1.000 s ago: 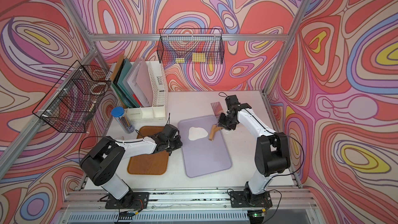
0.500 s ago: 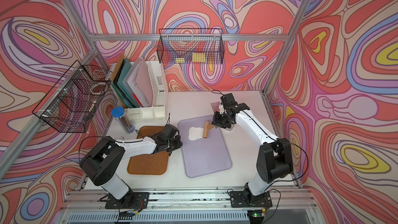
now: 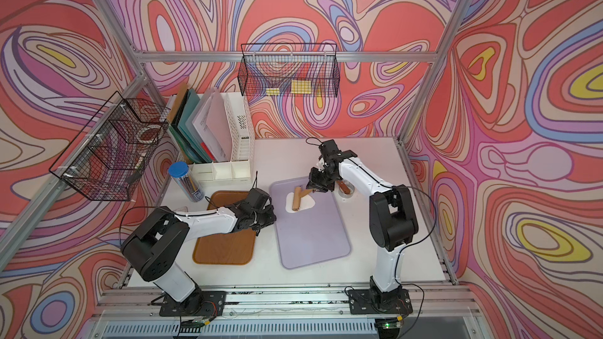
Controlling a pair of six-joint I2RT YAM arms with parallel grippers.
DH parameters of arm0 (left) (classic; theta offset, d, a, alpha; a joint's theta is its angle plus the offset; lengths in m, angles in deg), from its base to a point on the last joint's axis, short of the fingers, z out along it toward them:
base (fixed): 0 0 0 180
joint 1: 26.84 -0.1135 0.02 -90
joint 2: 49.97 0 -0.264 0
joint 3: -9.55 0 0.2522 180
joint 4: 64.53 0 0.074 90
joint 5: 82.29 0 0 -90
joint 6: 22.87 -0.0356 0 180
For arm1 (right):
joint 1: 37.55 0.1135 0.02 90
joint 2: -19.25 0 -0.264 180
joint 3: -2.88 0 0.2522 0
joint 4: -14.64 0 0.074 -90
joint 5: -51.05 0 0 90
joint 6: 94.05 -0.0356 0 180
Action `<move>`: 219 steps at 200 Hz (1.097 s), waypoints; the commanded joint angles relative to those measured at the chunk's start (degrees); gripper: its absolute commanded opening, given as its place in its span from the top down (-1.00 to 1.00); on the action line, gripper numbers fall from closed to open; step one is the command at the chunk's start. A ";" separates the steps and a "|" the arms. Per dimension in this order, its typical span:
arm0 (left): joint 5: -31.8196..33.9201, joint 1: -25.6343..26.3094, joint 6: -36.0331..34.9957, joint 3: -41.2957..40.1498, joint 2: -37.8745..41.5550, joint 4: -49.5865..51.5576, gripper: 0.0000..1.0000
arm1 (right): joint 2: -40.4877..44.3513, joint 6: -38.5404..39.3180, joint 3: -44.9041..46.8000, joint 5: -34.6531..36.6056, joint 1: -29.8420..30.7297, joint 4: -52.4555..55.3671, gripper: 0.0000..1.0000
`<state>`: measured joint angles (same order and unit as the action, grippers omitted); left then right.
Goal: Roll out the dumpling wrappers from the dough
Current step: Flatten out the dough on the work surface.
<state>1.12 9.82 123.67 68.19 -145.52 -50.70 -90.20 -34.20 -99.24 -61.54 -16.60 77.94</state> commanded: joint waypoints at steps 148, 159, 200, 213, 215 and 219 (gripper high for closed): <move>-1.63 0.34 -0.63 -1.90 -1.05 3.44 1.00 | 0.43 -4.91 10.49 -3.70 2.12 -27.73 1.00; -1.45 0.34 -0.63 -1.90 -0.96 3.56 1.00 | 4.15 -6.43 10.83 -6.38 1.53 -32.57 1.00; -0.97 0.34 -0.87 -1.93 0.09 4.10 1.00 | 20.07 -5.96 14.44 -7.99 -11.33 -32.78 1.00; -1.09 0.33 -1.38 -1.81 0.43 4.15 1.00 | 25.43 -6.55 18.24 -7.82 -18.62 -31.78 1.00; -1.06 0.33 -1.42 -1.82 0.49 4.12 1.00 | 26.22 -6.58 18.88 -7.89 -19.88 -31.70 1.00; -1.19 0.34 -1.57 -1.69 0.58 4.14 1.00 | 27.81 -6.64 20.06 -7.95 -22.17 -31.49 1.00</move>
<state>1.21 9.82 123.56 67.91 -145.32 -50.94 -71.54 -40.36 -84.36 -70.46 -27.07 48.24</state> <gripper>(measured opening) 0.063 0.294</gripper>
